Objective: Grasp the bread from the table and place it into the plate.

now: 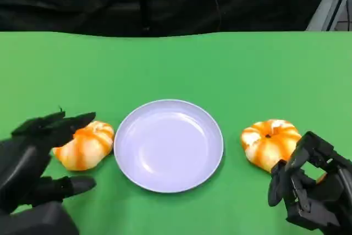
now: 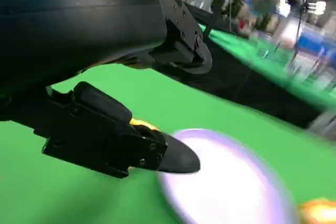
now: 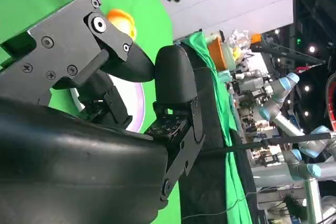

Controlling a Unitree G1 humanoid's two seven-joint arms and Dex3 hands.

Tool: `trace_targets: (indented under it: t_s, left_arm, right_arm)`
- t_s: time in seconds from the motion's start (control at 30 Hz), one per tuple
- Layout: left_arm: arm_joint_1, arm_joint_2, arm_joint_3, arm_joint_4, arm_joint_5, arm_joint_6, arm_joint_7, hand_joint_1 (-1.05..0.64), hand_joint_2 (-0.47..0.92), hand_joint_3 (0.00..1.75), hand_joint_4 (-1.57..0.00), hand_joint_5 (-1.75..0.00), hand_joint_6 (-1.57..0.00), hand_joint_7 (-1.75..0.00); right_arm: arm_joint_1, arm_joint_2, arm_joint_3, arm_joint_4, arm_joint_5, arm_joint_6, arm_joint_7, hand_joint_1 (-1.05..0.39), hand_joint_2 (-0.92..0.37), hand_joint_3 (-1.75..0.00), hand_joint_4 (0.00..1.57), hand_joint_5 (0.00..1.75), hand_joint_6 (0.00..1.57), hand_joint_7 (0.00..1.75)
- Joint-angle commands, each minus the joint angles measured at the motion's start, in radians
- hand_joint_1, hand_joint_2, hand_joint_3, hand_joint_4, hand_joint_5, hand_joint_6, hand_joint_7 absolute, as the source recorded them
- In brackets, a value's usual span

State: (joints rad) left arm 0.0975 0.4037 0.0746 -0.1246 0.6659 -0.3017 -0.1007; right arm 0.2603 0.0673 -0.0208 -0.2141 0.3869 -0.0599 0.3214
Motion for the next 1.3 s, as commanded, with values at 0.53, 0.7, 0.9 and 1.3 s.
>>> trace_targets:
  t_s: [0.53, 0.7, 0.9, 1.3]
  left_arm:
    - [-0.398, 0.132, -0.321, 0.509, 0.179, 0.113, -0.023, -0.75, 0.92, 0.01, -0.41, -0.02, -0.47, 0.0]
    - [-0.469, 0.123, -0.373, 0.643, 0.175, 0.094, 0.031, -0.76, 0.92, 0.04, -0.4, -0.01, -0.46, 0.0]
    - [-0.548, 0.095, -0.431, 0.795, 0.172, 0.085, 0.098, -0.77, 0.92, 0.05, -0.39, 0.0, -0.46, 0.0]
    - [-0.598, -0.002, -0.489, 1.016, 0.146, 0.112, 0.352, -0.43, 0.92, 0.02, -0.61, -0.04, -0.65, -0.04]
  right_arm:
    - [-0.014, -0.002, 0.001, 0.019, -0.012, -0.029, -0.01, -0.15, -0.42, -1.33, 0.89, 1.75, 0.71, 1.63]
    - [-0.014, -0.002, -0.002, 0.02, -0.002, -0.025, -0.005, -0.16, -0.43, -1.32, 0.9, 1.75, 0.71, 1.63]
    - [-0.021, -0.005, -0.006, 0.042, -0.003, -0.048, 0.007, -0.16, -0.44, -1.31, 0.9, 1.75, 0.71, 1.62]
    - [-0.013, -0.005, -0.005, 0.033, 0.004, -0.033, 0.003, -0.17, -0.43, -1.31, 0.9, 1.75, 0.72, 1.63]
